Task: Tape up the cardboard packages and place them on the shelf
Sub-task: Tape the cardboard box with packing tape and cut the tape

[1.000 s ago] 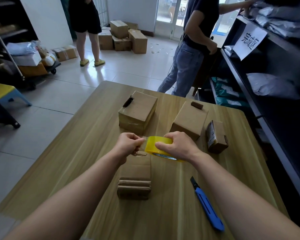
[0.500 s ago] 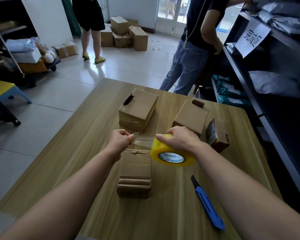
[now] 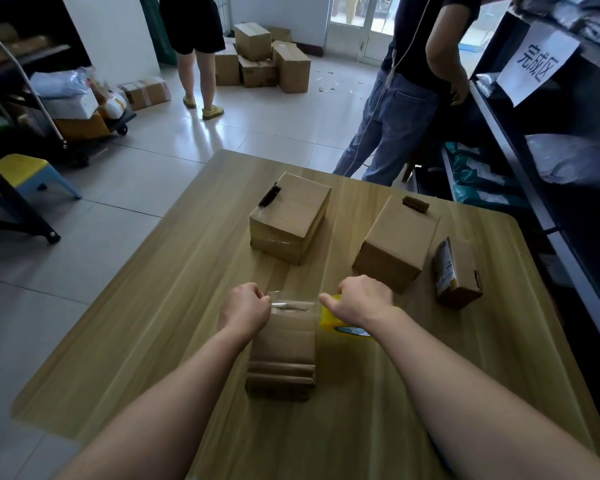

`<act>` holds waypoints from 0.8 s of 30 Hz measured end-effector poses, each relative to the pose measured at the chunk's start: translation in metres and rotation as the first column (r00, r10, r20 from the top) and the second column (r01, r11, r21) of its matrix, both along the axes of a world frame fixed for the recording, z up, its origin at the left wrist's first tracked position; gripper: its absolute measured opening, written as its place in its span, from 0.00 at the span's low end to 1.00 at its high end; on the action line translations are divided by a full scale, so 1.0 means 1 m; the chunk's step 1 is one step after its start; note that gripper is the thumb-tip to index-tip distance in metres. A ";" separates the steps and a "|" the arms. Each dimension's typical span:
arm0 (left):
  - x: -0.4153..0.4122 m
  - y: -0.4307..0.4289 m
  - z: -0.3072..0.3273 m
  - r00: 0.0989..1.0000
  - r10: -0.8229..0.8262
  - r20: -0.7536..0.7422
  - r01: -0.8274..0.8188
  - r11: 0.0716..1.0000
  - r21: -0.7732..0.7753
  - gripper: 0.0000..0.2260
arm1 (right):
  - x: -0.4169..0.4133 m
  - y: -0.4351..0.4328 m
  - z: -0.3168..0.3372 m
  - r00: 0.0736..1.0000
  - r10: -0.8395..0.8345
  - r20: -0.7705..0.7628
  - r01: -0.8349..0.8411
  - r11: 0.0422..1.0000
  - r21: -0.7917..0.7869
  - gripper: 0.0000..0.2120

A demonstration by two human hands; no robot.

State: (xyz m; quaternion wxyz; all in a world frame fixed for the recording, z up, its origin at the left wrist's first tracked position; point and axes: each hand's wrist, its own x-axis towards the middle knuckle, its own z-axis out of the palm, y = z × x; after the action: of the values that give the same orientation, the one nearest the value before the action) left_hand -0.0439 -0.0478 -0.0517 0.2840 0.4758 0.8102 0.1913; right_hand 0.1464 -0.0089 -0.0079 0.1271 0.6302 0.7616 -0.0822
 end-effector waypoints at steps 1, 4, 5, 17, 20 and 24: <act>0.000 0.000 -0.003 1.000 -0.003 -0.018 0.002 1.000 -0.013 0.06 | -0.002 0.000 -0.003 1.000 0.003 0.011 -0.003 1.000 0.006 0.29; -0.003 0.000 -0.011 1.000 0.012 -0.023 -0.013 0.999 -0.047 0.06 | -0.007 0.003 -0.008 1.000 0.013 0.022 -0.013 1.000 0.014 0.28; -0.004 0.001 -0.012 1.000 0.016 -0.022 -0.017 0.998 -0.058 0.06 | -0.008 0.004 -0.009 1.000 0.016 0.023 -0.017 1.000 0.009 0.28; -0.009 0.006 -0.020 1.000 0.011 -0.025 -0.014 0.994 -0.109 0.07 | -0.013 0.010 -0.023 0.999 -0.015 0.030 0.017 0.998 -0.059 0.29; -0.009 0.006 -0.018 1.000 0.008 -0.018 -0.009 0.995 -0.101 0.06 | -0.014 0.011 -0.024 1.000 -0.011 0.030 0.012 0.998 -0.060 0.29; -0.010 0.004 -0.018 1.000 0.013 0.022 -0.011 0.997 -0.082 0.05 | -0.015 0.013 -0.023 0.999 0.000 0.037 0.002 0.998 -0.060 0.28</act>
State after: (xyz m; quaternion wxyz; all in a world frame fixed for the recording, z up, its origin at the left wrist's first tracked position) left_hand -0.0540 -0.0441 -0.0694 0.3112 0.4567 0.8169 0.1649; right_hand 0.1314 0.0039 -0.0314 0.1597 0.6279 0.7560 -0.0934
